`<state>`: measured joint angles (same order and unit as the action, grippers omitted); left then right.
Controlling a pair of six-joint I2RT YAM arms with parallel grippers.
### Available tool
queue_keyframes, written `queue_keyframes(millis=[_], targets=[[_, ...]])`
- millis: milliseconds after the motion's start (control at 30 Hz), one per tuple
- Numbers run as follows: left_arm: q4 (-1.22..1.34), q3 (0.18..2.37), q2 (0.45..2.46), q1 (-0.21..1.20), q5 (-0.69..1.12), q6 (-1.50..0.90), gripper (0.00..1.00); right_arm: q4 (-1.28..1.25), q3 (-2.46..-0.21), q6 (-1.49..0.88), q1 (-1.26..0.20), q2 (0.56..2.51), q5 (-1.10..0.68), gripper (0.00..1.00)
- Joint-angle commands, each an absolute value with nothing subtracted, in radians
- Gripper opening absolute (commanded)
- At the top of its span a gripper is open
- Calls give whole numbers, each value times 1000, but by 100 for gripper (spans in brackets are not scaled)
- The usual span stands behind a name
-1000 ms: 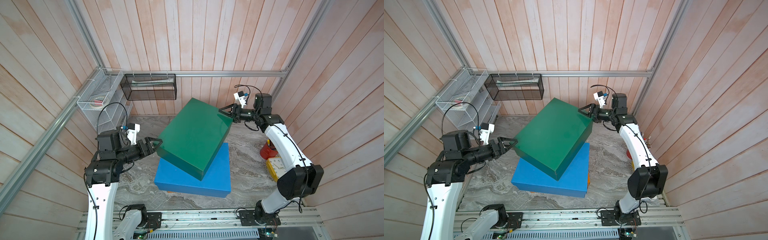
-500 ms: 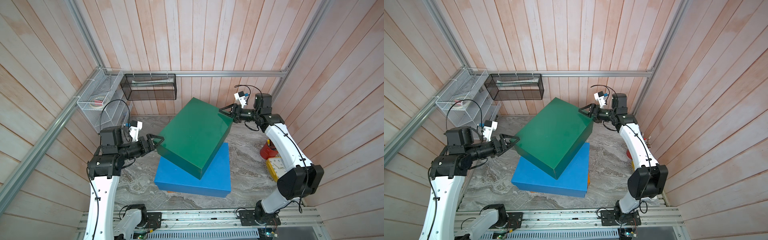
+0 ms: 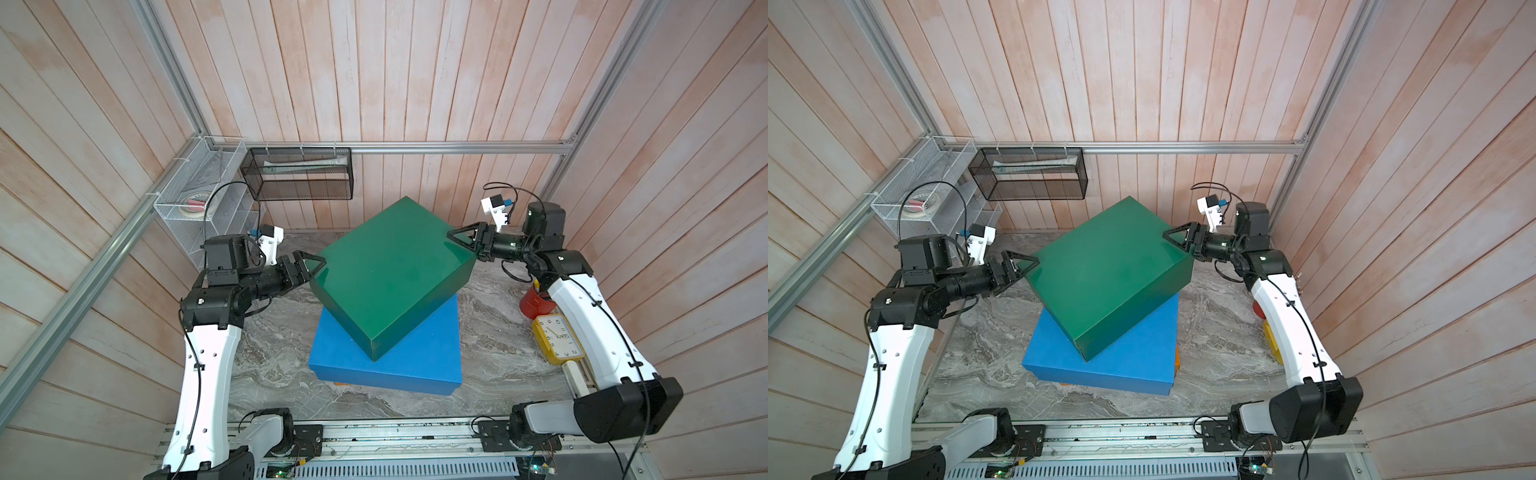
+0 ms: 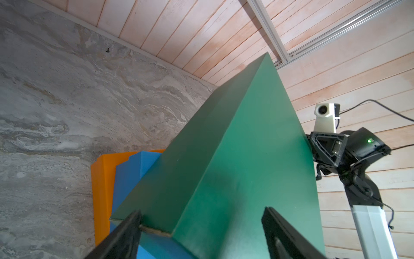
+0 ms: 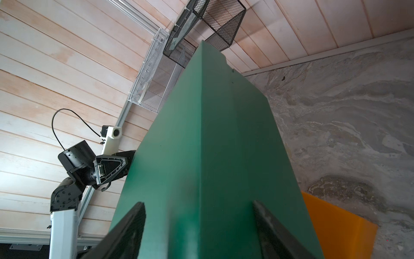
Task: Stack the shoeboxes
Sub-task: Adjust the shoebox.
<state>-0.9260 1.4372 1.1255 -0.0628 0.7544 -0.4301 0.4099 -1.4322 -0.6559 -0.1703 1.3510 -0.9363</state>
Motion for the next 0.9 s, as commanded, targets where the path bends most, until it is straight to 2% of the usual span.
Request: queue_keyframes(millis=[0,567,867], targets=[[-830,1465,1157,-47,773,-408,87,399,-1389,-692,-204,1290,-1005,76],[-723,1526,1328,-48,807,-394,87,514,-1263,-668,-232,1092,-1073,76],[-768,1529,1320,-48,779,-364,88,658,-1368,-507,-164,1169,-983,77]])
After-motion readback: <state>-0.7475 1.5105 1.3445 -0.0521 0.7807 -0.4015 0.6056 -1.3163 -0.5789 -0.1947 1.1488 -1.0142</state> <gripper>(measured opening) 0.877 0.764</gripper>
